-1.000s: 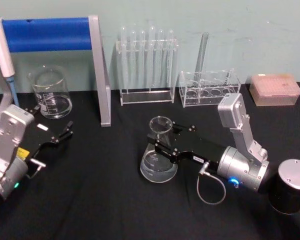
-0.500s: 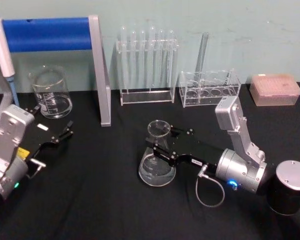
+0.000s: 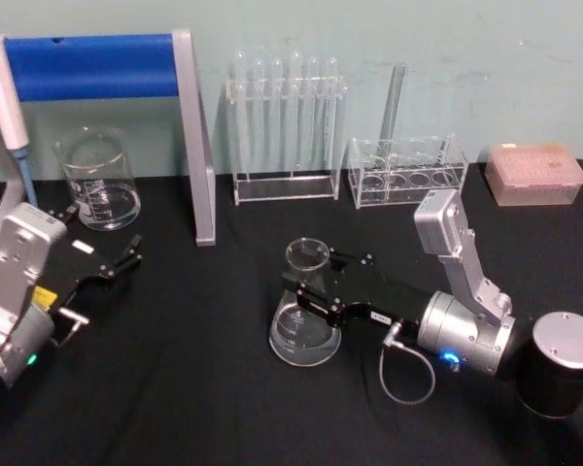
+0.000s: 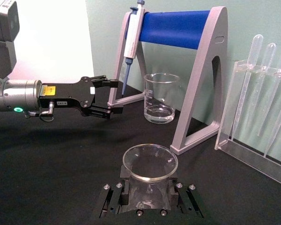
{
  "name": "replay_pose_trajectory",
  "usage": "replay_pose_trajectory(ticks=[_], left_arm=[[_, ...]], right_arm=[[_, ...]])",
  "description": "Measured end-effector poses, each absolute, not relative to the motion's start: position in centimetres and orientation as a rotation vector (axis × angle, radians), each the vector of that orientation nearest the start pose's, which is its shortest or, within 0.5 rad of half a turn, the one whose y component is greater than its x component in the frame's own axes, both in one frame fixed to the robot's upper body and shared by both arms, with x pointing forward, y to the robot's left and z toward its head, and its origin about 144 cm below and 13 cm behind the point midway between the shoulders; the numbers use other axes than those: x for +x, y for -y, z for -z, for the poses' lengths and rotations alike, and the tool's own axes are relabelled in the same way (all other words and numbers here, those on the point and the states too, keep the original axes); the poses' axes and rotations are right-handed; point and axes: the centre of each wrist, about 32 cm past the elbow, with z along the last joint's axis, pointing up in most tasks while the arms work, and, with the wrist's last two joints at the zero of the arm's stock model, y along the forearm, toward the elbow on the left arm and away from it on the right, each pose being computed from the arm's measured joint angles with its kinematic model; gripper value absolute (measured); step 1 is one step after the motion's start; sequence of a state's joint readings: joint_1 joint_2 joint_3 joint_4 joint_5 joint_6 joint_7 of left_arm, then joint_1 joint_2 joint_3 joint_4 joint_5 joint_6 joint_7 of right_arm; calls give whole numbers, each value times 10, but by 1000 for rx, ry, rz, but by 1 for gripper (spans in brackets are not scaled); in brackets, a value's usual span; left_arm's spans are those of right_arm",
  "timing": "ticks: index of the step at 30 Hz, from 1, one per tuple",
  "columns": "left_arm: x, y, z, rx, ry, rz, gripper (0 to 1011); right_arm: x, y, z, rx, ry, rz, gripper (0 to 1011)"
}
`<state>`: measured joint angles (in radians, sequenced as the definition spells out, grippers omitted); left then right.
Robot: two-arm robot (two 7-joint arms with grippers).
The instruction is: Grasp the erlenmeyer flask with one hand, shake it three times, then place it back.
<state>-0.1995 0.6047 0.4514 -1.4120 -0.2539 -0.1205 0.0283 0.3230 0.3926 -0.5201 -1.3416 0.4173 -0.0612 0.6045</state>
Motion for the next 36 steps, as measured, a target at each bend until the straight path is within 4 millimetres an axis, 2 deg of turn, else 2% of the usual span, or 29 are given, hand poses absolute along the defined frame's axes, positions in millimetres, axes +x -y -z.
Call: replay_pose_trajectory(ticks=[36], left_arm=[[489, -310, -1140, 305, 285, -1248, 1001]], right_arm=[[524, 225, -1148, -108, 7, 570, 449]])
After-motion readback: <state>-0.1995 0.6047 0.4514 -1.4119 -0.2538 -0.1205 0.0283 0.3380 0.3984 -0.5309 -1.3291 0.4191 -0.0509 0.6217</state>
